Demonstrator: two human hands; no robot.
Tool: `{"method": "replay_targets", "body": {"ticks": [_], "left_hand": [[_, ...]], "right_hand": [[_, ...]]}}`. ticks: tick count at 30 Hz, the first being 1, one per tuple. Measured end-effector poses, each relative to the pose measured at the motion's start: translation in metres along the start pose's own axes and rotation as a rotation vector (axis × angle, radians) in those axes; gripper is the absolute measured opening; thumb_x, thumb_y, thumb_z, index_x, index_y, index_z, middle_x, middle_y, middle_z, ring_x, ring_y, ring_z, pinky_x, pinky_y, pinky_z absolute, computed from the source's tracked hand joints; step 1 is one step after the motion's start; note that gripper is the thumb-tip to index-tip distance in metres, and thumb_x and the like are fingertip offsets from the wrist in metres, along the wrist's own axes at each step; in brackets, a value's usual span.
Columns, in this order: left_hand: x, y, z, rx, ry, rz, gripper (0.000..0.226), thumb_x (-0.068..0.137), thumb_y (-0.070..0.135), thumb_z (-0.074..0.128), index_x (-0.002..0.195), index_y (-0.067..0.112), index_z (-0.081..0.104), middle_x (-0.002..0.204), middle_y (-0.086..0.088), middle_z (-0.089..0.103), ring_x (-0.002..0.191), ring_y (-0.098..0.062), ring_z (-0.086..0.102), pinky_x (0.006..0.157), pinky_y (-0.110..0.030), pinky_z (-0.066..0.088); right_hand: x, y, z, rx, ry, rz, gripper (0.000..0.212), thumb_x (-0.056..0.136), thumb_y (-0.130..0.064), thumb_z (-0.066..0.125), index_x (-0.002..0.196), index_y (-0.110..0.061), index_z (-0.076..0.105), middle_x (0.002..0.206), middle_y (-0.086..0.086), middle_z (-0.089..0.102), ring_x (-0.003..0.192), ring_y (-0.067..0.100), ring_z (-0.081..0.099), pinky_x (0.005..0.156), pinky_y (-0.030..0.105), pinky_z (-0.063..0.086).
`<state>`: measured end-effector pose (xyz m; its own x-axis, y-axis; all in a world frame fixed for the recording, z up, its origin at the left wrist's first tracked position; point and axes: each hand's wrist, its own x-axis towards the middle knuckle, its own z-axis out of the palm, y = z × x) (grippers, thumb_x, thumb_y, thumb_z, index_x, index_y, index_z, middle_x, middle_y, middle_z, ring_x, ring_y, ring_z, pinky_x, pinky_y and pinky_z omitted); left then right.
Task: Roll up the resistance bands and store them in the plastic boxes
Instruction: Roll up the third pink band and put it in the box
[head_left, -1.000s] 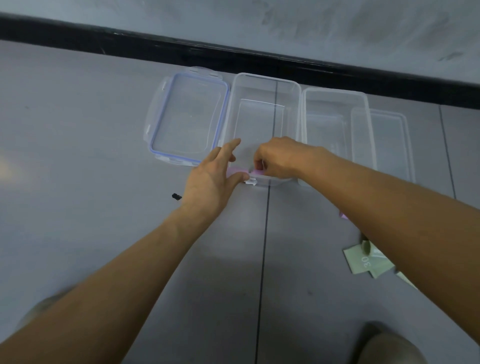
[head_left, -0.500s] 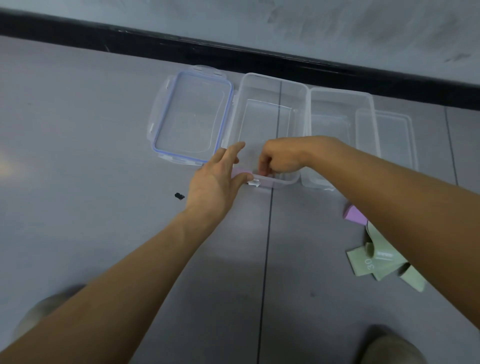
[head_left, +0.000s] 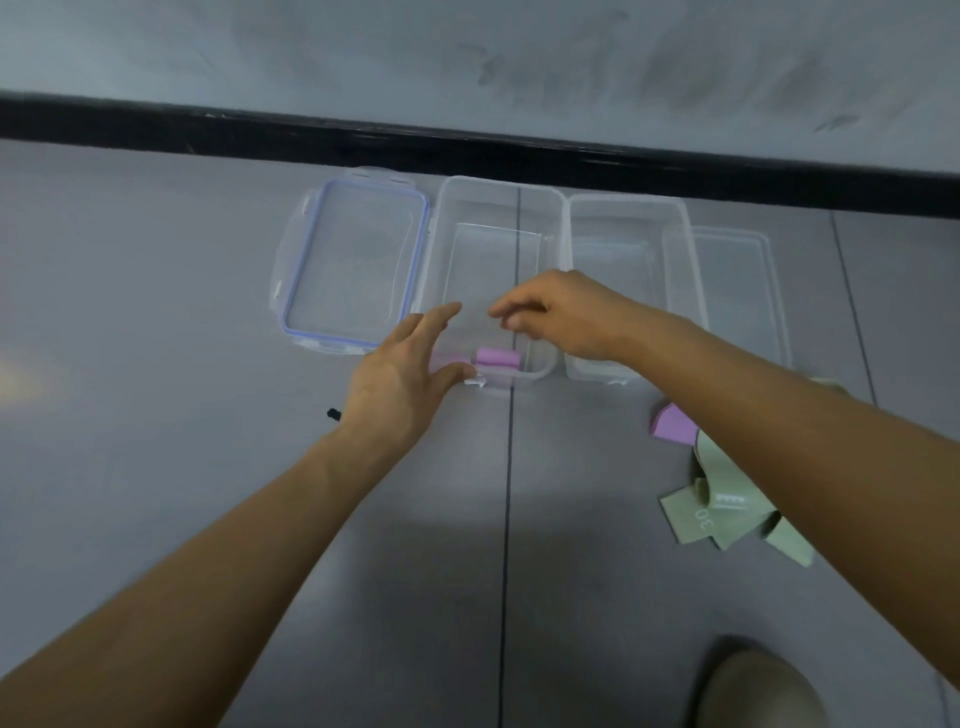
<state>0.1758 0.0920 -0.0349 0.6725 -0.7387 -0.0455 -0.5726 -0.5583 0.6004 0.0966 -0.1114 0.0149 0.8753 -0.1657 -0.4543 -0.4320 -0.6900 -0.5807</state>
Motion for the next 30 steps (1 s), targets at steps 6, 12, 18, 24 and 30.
{"method": "replay_targets", "body": {"ticks": [6, 12, 18, 24, 30], "left_hand": [[0.0, 0.036, -0.002, 0.003, 0.035, 0.112, 0.059, 0.085, 0.046, 0.069, 0.138, 0.032, 0.047, 0.125, 0.008, 0.057, 0.077, -0.016, 0.058, 0.072, -0.032, 0.05], [-0.006, 0.109, 0.032, -0.195, -0.006, 0.143, 0.058, 0.08, 0.05, 0.072, 0.133, 0.035, 0.052, 0.102, 0.013, 0.057, 0.065, -0.005, 0.053, 0.07, -0.025, 0.049], [-0.021, 0.161, 0.092, -0.17, -0.132, 0.207, 0.045, 0.09, 0.038, 0.065, 0.133, 0.031, 0.052, 0.103, 0.008, 0.06, 0.07, -0.011, 0.055, 0.071, -0.026, 0.047], [-0.029, 0.181, 0.16, -0.059, -0.24, 0.215, 0.038, 0.087, 0.022, 0.065, 0.125, 0.025, 0.063, 0.12, -0.005, 0.059, 0.093, -0.03, 0.063, 0.083, -0.039, 0.052], [-0.025, 0.183, 0.186, 0.004, -0.236, 0.146, 0.029, 0.088, 0.018, 0.064, 0.116, 0.021, 0.07, 0.136, -0.009, 0.053, 0.108, -0.034, 0.061, 0.091, -0.045, 0.051]], "right_hand": [[-0.051, 0.029, -0.009, 0.285, 0.247, -0.005, 0.029, 0.102, -0.024, 0.051, 0.128, -0.023, 0.064, 0.121, -0.005, 0.068, 0.108, 0.007, 0.064, 0.101, 0.038, 0.051], [-0.133, 0.077, -0.001, 0.437, 0.475, 0.03, 0.028, 0.099, -0.032, 0.054, 0.125, -0.04, 0.064, 0.122, -0.015, 0.067, 0.117, 0.001, 0.059, 0.105, 0.038, 0.047], [-0.199, 0.141, 0.014, 0.643, 0.705, 0.171, 0.029, 0.098, -0.027, 0.059, 0.12, -0.044, 0.065, 0.105, -0.006, 0.072, 0.1, 0.017, 0.067, 0.093, 0.048, 0.054], [-0.232, 0.193, 0.051, 0.622, 0.752, 0.325, 0.031, 0.097, -0.033, 0.059, 0.12, -0.054, 0.062, 0.114, -0.014, 0.07, 0.101, 0.009, 0.066, 0.095, 0.043, 0.052], [-0.23, 0.197, 0.078, 0.427, 0.624, 0.31, 0.038, 0.097, -0.033, 0.06, 0.134, -0.032, 0.059, 0.125, -0.005, 0.066, 0.105, 0.014, 0.065, 0.093, 0.027, 0.048]]}}
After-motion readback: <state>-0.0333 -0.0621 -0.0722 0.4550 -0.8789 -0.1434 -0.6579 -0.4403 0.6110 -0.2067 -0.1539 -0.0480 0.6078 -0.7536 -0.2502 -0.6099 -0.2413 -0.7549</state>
